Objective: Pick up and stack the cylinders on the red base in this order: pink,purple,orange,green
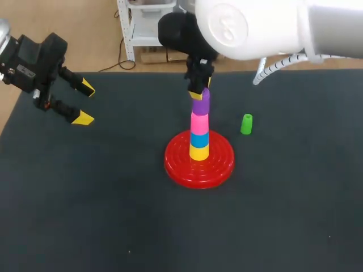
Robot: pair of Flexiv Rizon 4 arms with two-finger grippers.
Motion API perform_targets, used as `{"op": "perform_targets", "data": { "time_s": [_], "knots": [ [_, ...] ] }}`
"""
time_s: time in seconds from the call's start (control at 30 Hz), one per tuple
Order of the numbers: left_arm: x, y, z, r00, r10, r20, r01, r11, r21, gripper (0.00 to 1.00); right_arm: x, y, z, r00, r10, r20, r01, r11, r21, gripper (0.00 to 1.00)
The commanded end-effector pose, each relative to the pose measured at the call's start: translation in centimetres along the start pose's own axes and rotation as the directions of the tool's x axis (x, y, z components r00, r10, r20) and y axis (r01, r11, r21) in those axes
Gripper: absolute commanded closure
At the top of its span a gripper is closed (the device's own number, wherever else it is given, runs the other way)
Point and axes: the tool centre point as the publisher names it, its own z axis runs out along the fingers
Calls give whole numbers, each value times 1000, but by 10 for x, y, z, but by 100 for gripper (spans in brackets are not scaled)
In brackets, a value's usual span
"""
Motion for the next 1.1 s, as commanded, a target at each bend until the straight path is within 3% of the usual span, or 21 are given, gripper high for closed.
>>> {"op": "perform_targets", "data": {
  "time_s": [0.03,0.7,1.1],
  "knots": [
    [1,0,0,1000,2,2,-2,1000,-2,0,5,2,2,1000,1,1,-1,1000,-3,100],
    [1,0,0,1000,2,2,-2,1000,-2,0,-7,-4,12,1000,-4,0,4,1000,20,100],
    [1,0,0,1000,2,2,-2,1000,-2,0,-8,-8,17,1000,0,-25,-1,1000,-12,100]
  ]
}}
